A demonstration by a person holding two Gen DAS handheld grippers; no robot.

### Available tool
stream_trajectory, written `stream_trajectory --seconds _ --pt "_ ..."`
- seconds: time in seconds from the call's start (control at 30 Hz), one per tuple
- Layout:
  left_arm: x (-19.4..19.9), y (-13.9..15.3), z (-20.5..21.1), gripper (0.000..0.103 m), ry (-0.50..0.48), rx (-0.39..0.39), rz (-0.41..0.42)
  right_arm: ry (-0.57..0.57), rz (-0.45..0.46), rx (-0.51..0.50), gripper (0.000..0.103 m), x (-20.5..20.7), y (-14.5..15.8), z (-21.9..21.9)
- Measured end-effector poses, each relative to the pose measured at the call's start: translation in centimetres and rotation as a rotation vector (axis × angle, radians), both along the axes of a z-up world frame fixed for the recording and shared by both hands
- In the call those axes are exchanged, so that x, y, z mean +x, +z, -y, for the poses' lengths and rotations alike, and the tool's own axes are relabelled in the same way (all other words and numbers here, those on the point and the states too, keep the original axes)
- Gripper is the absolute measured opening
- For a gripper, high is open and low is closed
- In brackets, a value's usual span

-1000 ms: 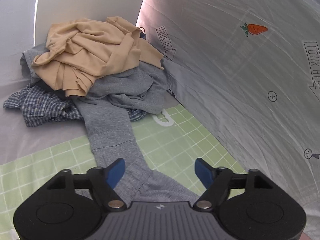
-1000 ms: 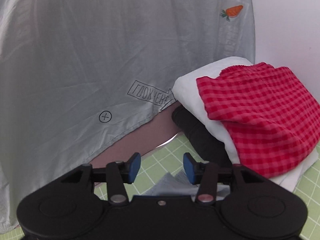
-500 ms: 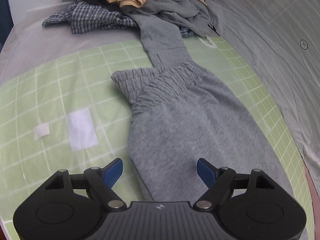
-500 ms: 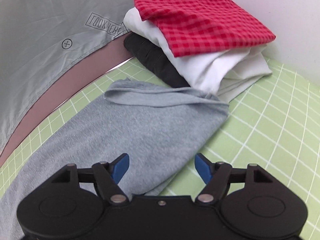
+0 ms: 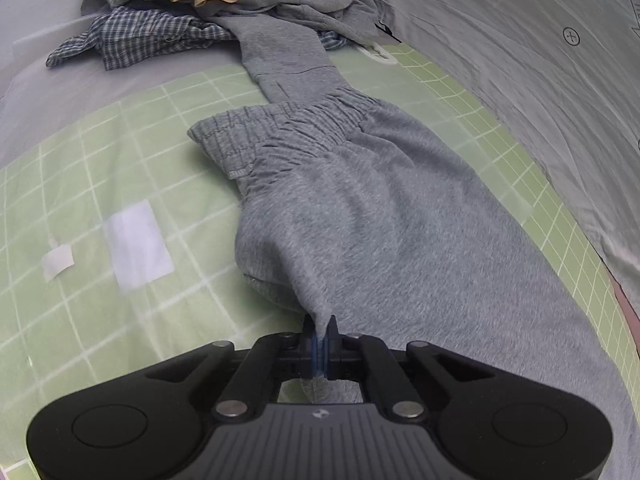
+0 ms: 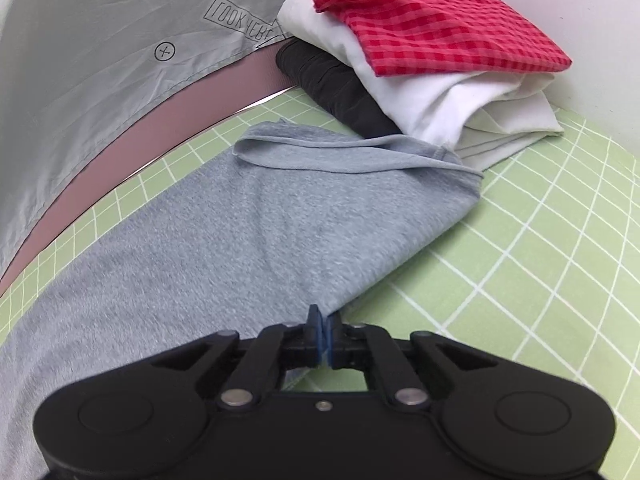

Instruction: Fold clothes

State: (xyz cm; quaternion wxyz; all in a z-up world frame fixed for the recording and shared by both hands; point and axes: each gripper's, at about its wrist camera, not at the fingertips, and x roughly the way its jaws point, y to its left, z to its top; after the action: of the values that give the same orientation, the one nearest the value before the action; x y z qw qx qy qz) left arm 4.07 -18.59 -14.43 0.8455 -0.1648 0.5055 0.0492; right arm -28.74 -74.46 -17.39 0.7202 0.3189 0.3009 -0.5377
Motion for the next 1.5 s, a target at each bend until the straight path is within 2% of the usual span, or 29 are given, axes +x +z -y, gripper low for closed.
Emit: stream_trajectory --seconds 0.2,0.37,0.4,0.5,0.6,0.63,0.77,0.83,1.0,1.13,1.33,1.4,1.47,1.5 --pt "-2.9 0.8 -5.7 0.004 0.077 -0.015 0.012 -0.033 0.016 0.039 0.002 -4.7 0.0 -3.8" --pt "-5.4 0.9 -9.8 0.004 0.116 0.016 0.003 0.003 0.02 0.081 0.002 -8.8 0.2 -9.0" --pt "-5.9 1.0 -10.2 0.006 0.109 0.02 0.006 0.018 0.016 0.086 0.002 -9.4 0.2 -10.1" --pt "-7.3 1.9 -9.8 0.022 0.065 0.058 0.028 0.078 0.012 0.097 0.004 -10.8 0.2 -12.3" --pt "-8.3 3.2 -8.0 0.032 0.014 0.101 0.074 0.142 0.006 0.073 0.02 -11.5 1.0 -12.8" --pt "-8.6 3.7 -7.3 0.037 -0.006 0.112 0.092 0.157 0.002 0.057 0.03 -11.7 1.4 -12.7" --pt "-9.5 5.3 -3.0 0.054 -0.121 0.132 0.161 0.182 -0.023 -0.034 0.032 -12.7 3.2 -11.1" --pt "-9.9 5.3 -0.4 0.065 -0.174 0.118 0.165 0.189 -0.053 -0.071 0.035 -12.8 3.5 -9.7" --pt "-10.7 3.6 6.3 0.067 -0.29 0.094 0.103 0.222 -0.169 -0.143 0.043 -12.7 2.8 -5.9" --pt "-10.8 2.1 11.0 0.067 -0.349 0.066 0.043 0.306 -0.219 -0.148 0.053 -11.7 1.5 -3.3" --pt "-10.6 1.4 15.6 0.067 -0.444 0.13 0.002 0.433 -0.231 -0.126 0.064 -9.9 -0.2 -0.6" --pt "-10.4 1.3 16.0 0.067 -0.453 0.15 -0.014 0.418 -0.226 -0.134 0.063 -10.0 -0.3 0.7" --pt "-10.2 1.1 16.2 0.067 -0.456 0.166 -0.03 0.352 -0.215 -0.144 0.044 -10.8 -0.5 2.5" --pt "-10.1 1.0 16.2 0.067 -0.455 0.173 -0.039 0.299 -0.2 -0.137 0.043 -11.4 -0.5 3.5"
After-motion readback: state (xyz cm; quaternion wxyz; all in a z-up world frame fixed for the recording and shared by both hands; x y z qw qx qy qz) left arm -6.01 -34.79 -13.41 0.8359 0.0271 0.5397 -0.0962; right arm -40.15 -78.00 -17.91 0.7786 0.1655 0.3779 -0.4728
